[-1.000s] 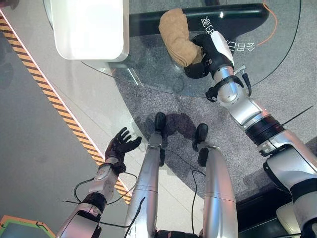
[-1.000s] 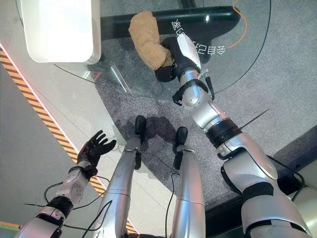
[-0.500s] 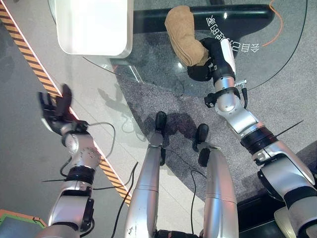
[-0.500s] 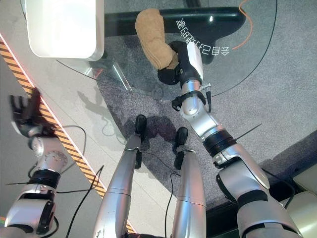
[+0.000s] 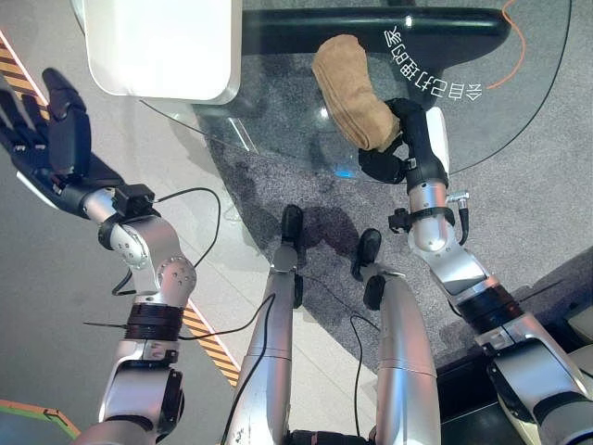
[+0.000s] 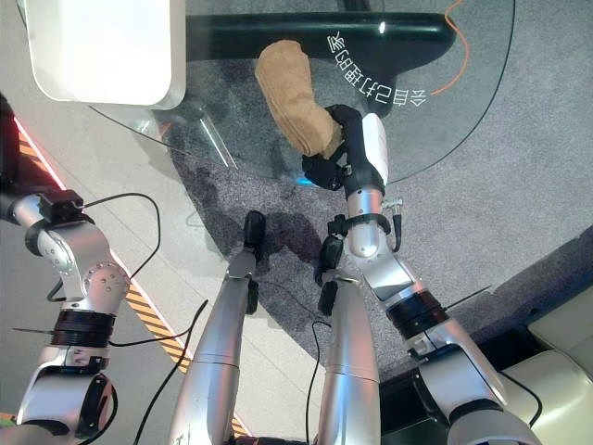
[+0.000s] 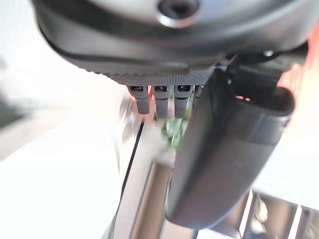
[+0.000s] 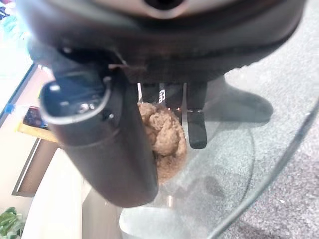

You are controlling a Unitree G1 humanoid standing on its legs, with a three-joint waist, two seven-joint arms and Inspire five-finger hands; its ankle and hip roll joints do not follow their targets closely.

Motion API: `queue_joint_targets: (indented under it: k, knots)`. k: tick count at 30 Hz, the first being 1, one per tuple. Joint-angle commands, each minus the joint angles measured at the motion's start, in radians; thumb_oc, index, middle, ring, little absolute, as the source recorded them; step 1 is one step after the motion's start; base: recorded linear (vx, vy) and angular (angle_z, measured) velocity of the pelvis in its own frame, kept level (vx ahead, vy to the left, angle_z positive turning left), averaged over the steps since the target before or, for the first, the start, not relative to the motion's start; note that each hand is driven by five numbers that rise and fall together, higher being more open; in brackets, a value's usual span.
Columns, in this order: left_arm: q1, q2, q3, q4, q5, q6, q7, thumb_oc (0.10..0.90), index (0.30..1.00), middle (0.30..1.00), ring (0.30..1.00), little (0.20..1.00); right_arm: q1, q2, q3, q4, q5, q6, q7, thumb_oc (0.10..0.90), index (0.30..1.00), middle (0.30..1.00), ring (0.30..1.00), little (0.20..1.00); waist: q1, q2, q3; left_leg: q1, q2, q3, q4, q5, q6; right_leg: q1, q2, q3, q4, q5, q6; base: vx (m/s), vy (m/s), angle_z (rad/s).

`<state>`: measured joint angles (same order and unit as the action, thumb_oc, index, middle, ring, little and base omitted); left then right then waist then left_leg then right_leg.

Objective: Wipe the table with a cloth and put it in the basket.

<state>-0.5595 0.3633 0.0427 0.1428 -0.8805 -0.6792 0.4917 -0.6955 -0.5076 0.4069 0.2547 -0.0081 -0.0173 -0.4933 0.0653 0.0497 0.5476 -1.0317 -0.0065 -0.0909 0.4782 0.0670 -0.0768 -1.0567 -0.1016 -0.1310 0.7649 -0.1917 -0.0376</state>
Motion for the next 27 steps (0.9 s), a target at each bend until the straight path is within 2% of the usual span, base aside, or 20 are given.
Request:
queue_joint_targets:
  k: [1,4,12,17,22,27]
  knots:
    - [0.033,0.02,0.001,-0.161,0.054,0.025,-0.181,0.8,0.9,0.9,0.9,0.9,-0.029,0.025,-0.086,-0.272,-0.11,-0.21,0.002,0.1,0.3,0.3,0.3,0.2,-0.007,0.009,-0.028,0.048,-0.039,0.076,0.066,-0.11,0.078,0.054,0.038,-0.006,-0.099,0.07,0.034,0.0,0.0,0.0]
    - [0.061,0.01,-0.017,-0.212,0.011,0.08,-0.273,0.8,0.9,0.9,0.9,0.9,0.003,0.023,-0.112,-0.323,-0.132,-0.254,0.018,0.1,0.3,0.3,0.3,0.2,-0.014,0.011,-0.028,0.059,-0.038,0.083,0.065,-0.113,0.082,0.064,0.037,-0.005,-0.105,0.074,0.039,0.0,0.0,0.0]
    - [0.088,0.019,-0.068,-0.267,-0.09,0.233,-0.419,0.8,0.9,0.9,0.9,0.9,0.029,0.015,-0.155,-0.423,-0.141,-0.321,0.042,0.1,0.3,0.3,0.3,0.2,-0.031,0.014,-0.028,0.086,-0.035,0.096,0.06,-0.114,0.088,0.088,0.038,0.0,-0.124,0.088,0.049,0.0,0.0,0.0]
    - [0.093,0.025,-0.085,-0.269,-0.159,0.283,-0.482,0.8,0.9,0.9,0.9,0.9,0.037,0.01,-0.165,-0.457,-0.135,-0.345,0.052,0.1,0.3,0.3,0.3,0.2,-0.038,0.015,-0.028,0.106,-0.032,0.105,0.054,-0.114,0.089,0.106,0.038,0.001,-0.134,0.092,0.052,0.0,0.006,0.0]
    - [0.081,0.027,-0.108,-0.275,-0.235,0.362,-0.528,0.8,0.9,0.9,0.9,0.9,0.03,0.001,-0.165,-0.478,-0.12,-0.356,0.061,0.1,0.3,0.3,0.3,0.2,-0.045,0.014,-0.028,0.119,-0.029,0.113,0.05,-0.112,0.09,0.119,0.035,0.001,-0.145,0.097,0.055,0.0,0.0,0.0]
    - [0.067,0.027,-0.126,-0.272,-0.281,0.392,-0.559,0.8,0.9,0.9,0.9,0.9,0.024,-0.003,-0.157,-0.484,-0.107,-0.357,0.07,0.1,0.3,0.3,0.3,0.2,-0.05,0.012,-0.028,0.122,-0.026,0.116,0.048,-0.112,0.09,0.122,0.035,0.002,-0.149,0.1,0.056,0.0,0.0,-0.02]
